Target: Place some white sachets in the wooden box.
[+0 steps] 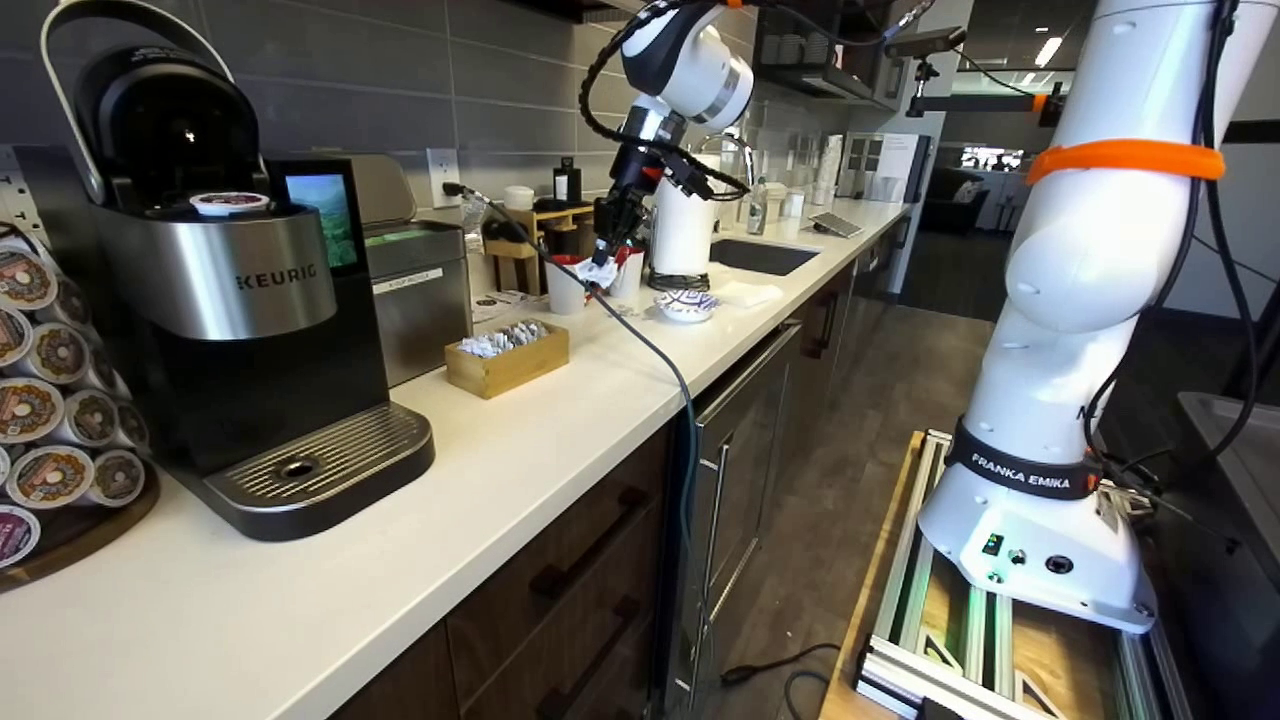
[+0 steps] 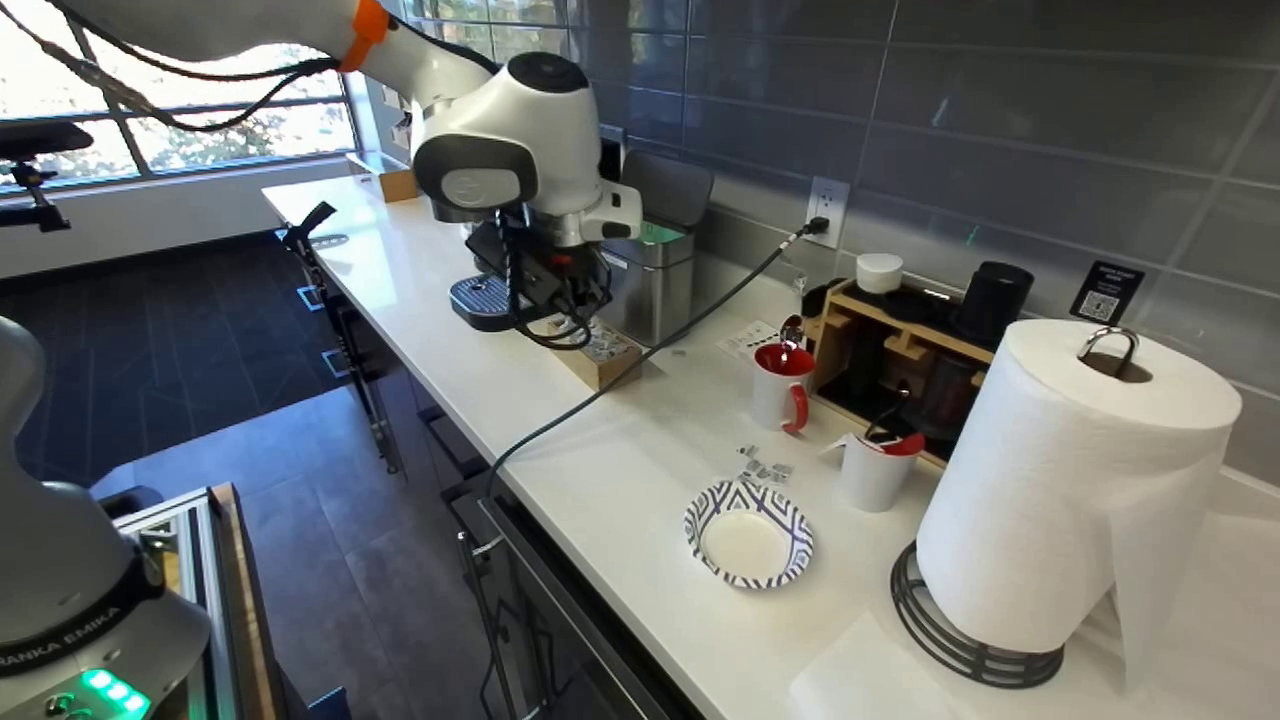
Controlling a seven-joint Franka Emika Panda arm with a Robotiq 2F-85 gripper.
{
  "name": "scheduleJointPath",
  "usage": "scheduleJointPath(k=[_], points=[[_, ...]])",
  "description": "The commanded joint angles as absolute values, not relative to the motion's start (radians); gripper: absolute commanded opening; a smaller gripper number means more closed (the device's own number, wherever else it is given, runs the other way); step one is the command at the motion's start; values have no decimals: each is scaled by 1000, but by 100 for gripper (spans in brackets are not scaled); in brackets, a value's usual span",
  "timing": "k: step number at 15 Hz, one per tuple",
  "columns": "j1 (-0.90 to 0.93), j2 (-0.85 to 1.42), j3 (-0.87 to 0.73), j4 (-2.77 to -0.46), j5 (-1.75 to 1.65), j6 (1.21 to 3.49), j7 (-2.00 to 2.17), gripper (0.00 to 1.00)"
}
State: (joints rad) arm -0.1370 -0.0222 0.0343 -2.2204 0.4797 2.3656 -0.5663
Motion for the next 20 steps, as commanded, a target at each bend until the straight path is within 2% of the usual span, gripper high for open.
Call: scheduleJointPath(k=[1, 8, 14, 20], points=[[-55, -17, 32, -2228, 448, 2438, -434, 1], [-41, -16, 2, -2218, 476, 2423, -473, 1], [-22, 27, 12, -2200, 334, 2486, -248, 1], [3, 65, 29, -2148, 200, 2449, -126, 1]])
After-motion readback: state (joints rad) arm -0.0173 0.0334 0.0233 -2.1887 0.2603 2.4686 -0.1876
